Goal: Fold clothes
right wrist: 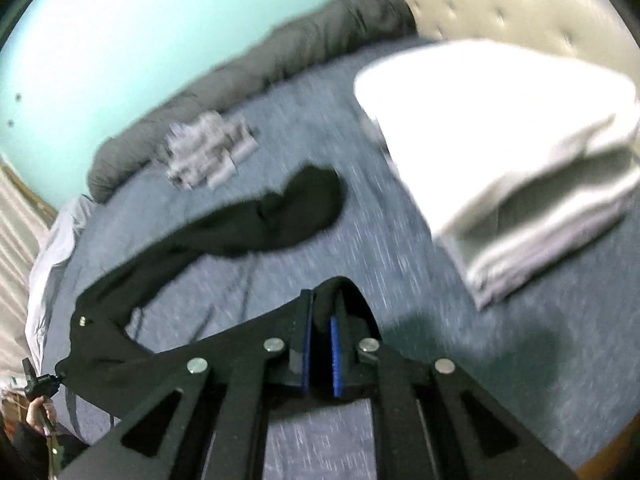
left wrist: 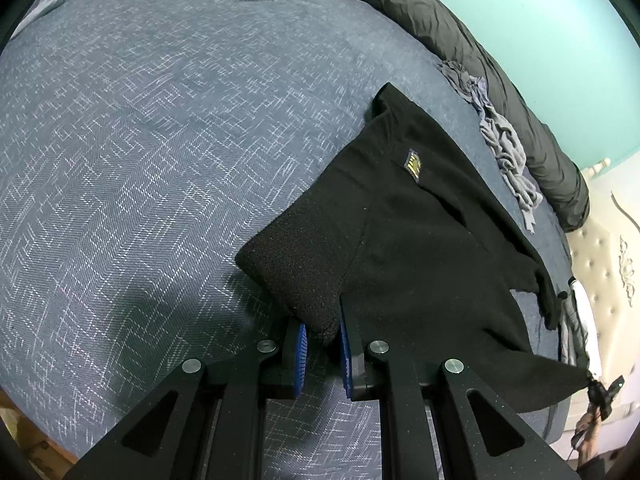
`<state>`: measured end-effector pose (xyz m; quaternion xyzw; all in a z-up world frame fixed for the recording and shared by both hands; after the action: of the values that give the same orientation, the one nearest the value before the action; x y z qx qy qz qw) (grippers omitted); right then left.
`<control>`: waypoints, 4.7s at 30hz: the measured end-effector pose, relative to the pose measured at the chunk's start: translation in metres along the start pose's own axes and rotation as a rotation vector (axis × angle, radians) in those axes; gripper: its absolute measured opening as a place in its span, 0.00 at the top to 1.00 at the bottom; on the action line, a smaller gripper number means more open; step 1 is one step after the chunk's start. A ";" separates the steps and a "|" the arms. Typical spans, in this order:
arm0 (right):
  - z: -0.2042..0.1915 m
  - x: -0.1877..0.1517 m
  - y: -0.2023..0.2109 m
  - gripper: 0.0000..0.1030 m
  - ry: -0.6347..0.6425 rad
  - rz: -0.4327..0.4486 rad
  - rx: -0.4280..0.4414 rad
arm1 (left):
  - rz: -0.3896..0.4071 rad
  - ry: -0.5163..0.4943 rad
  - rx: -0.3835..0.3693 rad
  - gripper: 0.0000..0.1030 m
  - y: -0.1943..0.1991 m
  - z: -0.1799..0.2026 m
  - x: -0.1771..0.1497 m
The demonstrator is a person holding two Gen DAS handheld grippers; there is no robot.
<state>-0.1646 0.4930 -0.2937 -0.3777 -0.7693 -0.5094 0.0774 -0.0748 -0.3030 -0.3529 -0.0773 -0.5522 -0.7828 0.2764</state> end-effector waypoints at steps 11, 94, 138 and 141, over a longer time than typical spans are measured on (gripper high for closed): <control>0.048 -0.091 -0.016 0.93 0.005 -0.143 -0.010 | -0.007 -0.002 0.000 0.86 -0.002 -0.001 -0.001; 0.096 -0.105 -0.021 0.85 -0.176 -0.296 -0.006 | -0.021 -0.005 0.020 0.86 -0.001 0.002 -0.005; 0.088 -0.101 -0.021 0.60 -0.150 -0.292 -0.031 | 0.003 0.035 -0.042 0.61 0.005 0.000 -0.010; 0.088 -0.110 -0.018 0.60 -0.152 -0.307 -0.011 | -0.002 0.038 -0.045 0.61 0.002 -0.001 -0.011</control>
<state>-0.0759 0.5080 -0.4033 -0.2934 -0.8190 -0.4893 -0.0616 -0.0641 -0.3002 -0.3563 -0.0680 -0.5293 -0.7964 0.2846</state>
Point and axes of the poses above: each gripper's, at about its wrist camera, not at the fingertips, and y roughly against the way its jaws point, z to its right, x to its top, the point moved 9 cm from there along -y, roughly the way its jaws point, and after that the axes turned 12 degrees about -y, right-handed, at the moved point
